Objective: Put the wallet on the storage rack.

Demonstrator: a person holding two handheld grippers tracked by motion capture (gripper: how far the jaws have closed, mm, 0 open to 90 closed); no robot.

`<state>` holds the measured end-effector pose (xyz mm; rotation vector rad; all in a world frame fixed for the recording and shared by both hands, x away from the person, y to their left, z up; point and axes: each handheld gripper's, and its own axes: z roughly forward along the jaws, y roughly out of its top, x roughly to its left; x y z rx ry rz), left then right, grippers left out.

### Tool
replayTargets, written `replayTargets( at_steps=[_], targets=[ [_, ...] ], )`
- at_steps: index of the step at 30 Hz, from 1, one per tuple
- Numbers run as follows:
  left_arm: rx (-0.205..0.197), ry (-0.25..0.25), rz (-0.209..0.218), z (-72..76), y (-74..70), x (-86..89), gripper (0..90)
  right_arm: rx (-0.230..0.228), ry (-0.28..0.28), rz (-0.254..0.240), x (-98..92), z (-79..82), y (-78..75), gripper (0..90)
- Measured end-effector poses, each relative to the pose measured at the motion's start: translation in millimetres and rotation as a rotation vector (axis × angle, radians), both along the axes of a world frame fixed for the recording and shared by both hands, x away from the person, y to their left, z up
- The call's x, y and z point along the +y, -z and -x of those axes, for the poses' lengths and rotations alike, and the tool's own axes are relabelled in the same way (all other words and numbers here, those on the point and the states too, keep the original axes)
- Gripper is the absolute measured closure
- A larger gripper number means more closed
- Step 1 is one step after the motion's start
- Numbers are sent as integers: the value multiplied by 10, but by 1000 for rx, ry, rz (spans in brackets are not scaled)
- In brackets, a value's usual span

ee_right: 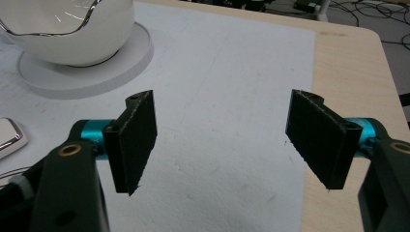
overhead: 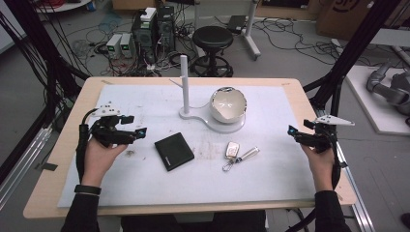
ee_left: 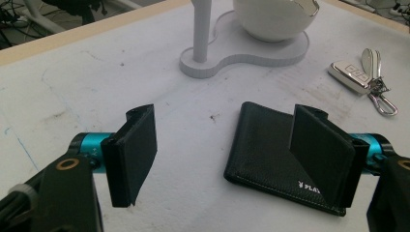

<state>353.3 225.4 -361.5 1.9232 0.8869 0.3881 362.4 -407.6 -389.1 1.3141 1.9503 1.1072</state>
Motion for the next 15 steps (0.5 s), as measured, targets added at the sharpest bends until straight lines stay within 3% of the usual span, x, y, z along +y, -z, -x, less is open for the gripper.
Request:
replayTargets(
  at_steps=[5,15],
  targets=[
    [12,7,-16,-44,35,-36,255,1,-8,9,9,12,5,282],
    [120,41,-3,-169,205,-97,332,11,-33,22,-14,37,44,304]
  ],
)
